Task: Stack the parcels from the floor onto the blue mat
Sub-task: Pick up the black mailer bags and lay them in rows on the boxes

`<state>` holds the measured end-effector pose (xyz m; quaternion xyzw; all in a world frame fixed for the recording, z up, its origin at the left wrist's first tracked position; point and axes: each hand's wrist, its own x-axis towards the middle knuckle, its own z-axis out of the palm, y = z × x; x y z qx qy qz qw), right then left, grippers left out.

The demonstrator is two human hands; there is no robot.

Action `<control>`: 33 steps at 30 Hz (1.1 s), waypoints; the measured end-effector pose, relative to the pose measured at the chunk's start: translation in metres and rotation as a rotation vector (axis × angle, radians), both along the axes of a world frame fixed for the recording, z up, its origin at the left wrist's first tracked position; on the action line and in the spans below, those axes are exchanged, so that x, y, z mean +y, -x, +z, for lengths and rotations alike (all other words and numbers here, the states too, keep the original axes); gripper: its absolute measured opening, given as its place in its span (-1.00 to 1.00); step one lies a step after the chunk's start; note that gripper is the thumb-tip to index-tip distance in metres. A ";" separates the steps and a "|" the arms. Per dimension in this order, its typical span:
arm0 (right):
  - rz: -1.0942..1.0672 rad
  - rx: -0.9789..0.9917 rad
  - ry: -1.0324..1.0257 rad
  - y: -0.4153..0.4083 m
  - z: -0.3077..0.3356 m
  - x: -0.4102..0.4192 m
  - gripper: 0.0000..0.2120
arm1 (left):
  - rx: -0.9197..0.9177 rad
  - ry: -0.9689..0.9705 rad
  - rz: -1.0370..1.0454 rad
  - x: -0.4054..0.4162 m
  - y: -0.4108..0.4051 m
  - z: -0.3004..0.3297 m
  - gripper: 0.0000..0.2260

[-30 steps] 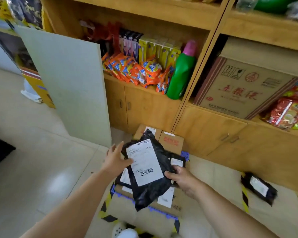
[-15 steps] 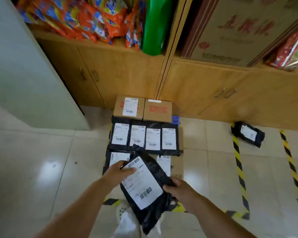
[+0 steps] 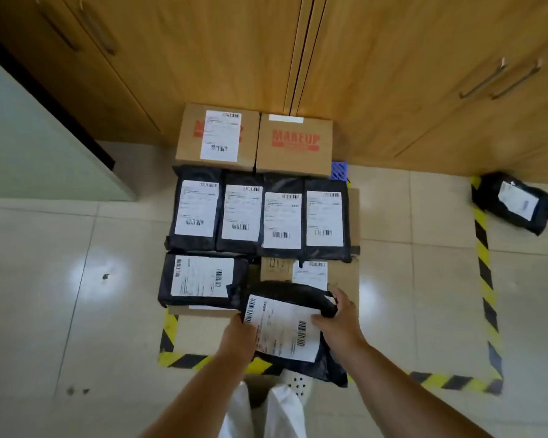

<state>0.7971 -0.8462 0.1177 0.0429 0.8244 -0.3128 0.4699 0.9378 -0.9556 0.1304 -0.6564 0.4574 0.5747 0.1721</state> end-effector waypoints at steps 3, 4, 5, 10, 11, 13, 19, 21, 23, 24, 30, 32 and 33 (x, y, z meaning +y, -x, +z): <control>0.098 0.105 -0.024 0.011 -0.037 -0.010 -0.41 | 0.019 0.047 0.031 0.003 0.005 -0.044 -0.84; 0.120 0.139 -0.025 0.015 -0.048 -0.013 -0.42 | 0.024 0.076 0.034 0.003 0.006 -0.059 -0.86; 0.140 0.164 -0.022 0.019 -0.059 -0.016 -0.42 | 0.021 0.106 0.012 0.003 0.006 -0.075 -0.87; 0.191 0.257 0.054 0.024 -0.100 -0.024 -0.34 | 0.000 0.322 -0.102 0.003 0.010 -0.130 -0.97; 0.210 0.273 0.067 0.023 -0.105 -0.023 -0.31 | -0.006 0.362 -0.126 0.003 0.011 -0.135 -0.98; 0.246 0.304 0.071 0.021 -0.114 -0.019 -0.26 | -0.032 0.438 -0.156 0.004 0.011 -0.139 -0.91; 0.788 0.837 -0.044 0.002 -0.138 0.000 -0.29 | -0.092 0.805 -0.351 -0.007 -0.009 -0.141 -0.44; 1.081 0.893 -0.043 -0.006 -0.146 -0.002 -0.32 | -0.083 0.903 -0.504 -0.013 -0.021 -0.151 -0.36; 1.233 0.900 -0.036 -0.014 -0.156 -0.008 -0.35 | -0.100 0.908 -0.682 -0.021 -0.031 -0.162 -0.31; 1.270 0.901 -0.043 -0.018 -0.160 -0.011 -0.36 | -0.114 0.896 -0.758 -0.025 -0.034 -0.169 -0.28; 1.332 0.865 -0.108 -0.027 -0.182 -0.021 -0.36 | -0.165 0.924 -0.997 -0.044 -0.039 -0.199 -0.24; 1.335 0.870 -0.124 -0.029 -0.186 -0.023 -0.36 | -0.177 0.936 -1.022 -0.045 -0.039 -0.205 -0.24; 1.334 0.874 -0.130 -0.030 -0.189 -0.023 -0.35 | -0.182 0.940 -1.026 -0.044 -0.039 -0.207 -0.24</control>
